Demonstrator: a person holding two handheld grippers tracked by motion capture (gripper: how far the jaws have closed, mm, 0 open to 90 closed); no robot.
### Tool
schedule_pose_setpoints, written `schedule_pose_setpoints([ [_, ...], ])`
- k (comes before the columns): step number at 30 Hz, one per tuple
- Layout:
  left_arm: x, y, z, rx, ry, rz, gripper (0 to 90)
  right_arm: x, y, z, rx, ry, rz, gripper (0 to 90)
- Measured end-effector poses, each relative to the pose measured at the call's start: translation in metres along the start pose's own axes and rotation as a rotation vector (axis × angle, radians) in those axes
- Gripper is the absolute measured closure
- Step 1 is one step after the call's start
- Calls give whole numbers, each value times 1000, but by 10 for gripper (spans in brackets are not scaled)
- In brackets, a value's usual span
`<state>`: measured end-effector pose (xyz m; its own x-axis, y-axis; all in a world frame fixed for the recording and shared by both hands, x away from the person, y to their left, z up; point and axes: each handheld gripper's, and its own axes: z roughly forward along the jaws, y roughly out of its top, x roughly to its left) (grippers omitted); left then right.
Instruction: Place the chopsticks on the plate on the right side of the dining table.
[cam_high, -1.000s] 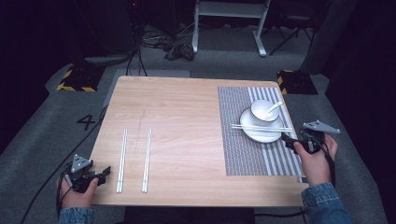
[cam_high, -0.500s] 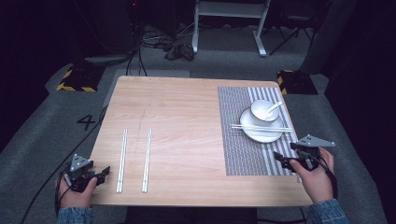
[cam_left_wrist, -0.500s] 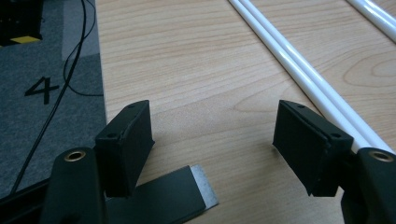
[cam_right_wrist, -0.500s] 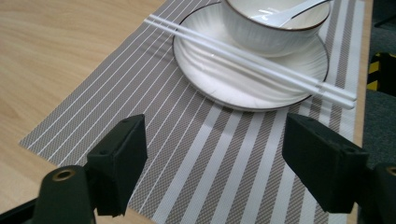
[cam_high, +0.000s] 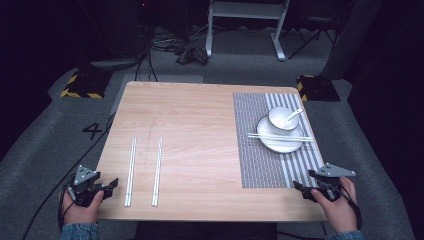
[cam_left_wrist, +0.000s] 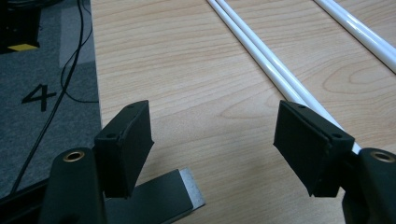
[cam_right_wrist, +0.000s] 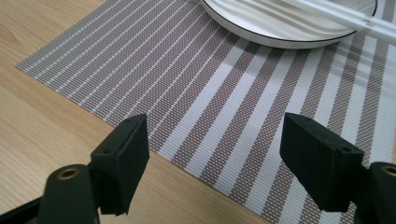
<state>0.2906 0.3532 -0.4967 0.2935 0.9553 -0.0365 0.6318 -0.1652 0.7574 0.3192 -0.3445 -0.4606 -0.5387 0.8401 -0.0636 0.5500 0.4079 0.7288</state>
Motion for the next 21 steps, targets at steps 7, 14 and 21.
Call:
schedule_pose_setpoints([
  [7,-1,0,2,4,-6,3,275,-1,-29,11,0,27,11,263],
  [14,-6,0,8,20,-13,25,272,-3,-29,27,-5,34,6,248],
  [21,-5,-1,10,34,-18,19,265,-5,-28,33,-19,57,26,202],
])
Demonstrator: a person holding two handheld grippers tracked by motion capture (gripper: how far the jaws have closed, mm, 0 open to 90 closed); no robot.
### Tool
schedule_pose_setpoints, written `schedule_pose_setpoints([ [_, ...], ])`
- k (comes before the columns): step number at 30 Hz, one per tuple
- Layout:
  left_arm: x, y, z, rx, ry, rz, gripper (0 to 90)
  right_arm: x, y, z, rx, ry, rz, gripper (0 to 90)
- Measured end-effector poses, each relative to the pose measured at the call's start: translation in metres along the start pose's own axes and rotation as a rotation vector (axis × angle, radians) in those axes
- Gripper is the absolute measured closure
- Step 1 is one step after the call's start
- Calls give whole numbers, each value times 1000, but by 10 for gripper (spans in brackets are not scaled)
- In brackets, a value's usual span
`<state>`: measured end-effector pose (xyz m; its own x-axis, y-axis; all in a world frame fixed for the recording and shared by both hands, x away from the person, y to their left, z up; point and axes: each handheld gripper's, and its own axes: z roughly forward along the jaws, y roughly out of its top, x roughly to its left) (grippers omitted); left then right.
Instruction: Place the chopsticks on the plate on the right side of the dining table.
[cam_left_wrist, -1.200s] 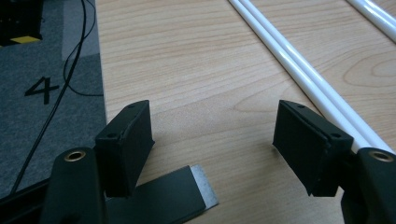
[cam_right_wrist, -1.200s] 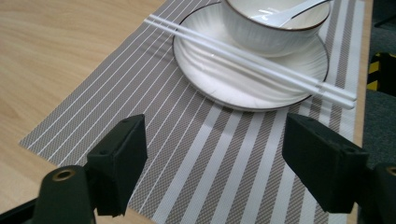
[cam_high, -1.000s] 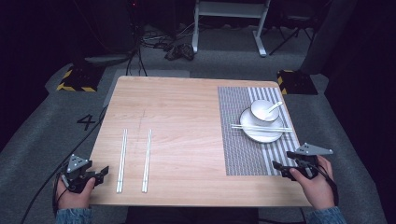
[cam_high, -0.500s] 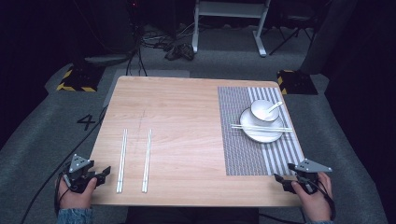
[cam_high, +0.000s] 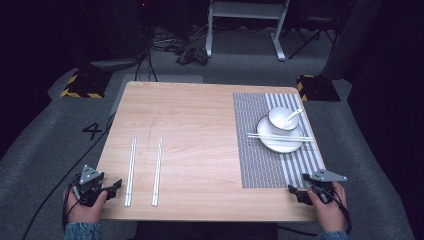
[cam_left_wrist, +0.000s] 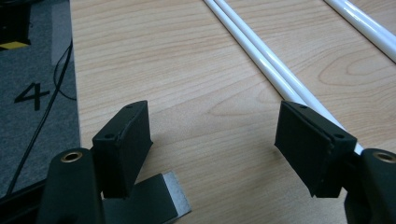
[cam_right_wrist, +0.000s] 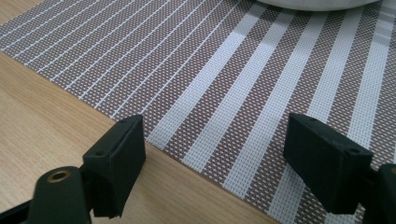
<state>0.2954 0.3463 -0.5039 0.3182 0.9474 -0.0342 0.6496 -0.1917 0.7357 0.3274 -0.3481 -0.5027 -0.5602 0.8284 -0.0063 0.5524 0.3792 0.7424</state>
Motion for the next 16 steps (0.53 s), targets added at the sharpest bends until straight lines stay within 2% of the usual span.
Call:
schedule_pose_setpoints([
  [7,0,-1,1,-3,0,3,253,-3,0,0,4,27,-31,178],
  [16,1,-1,2,-3,3,3,246,-3,0,0,4,32,-34,178],
])
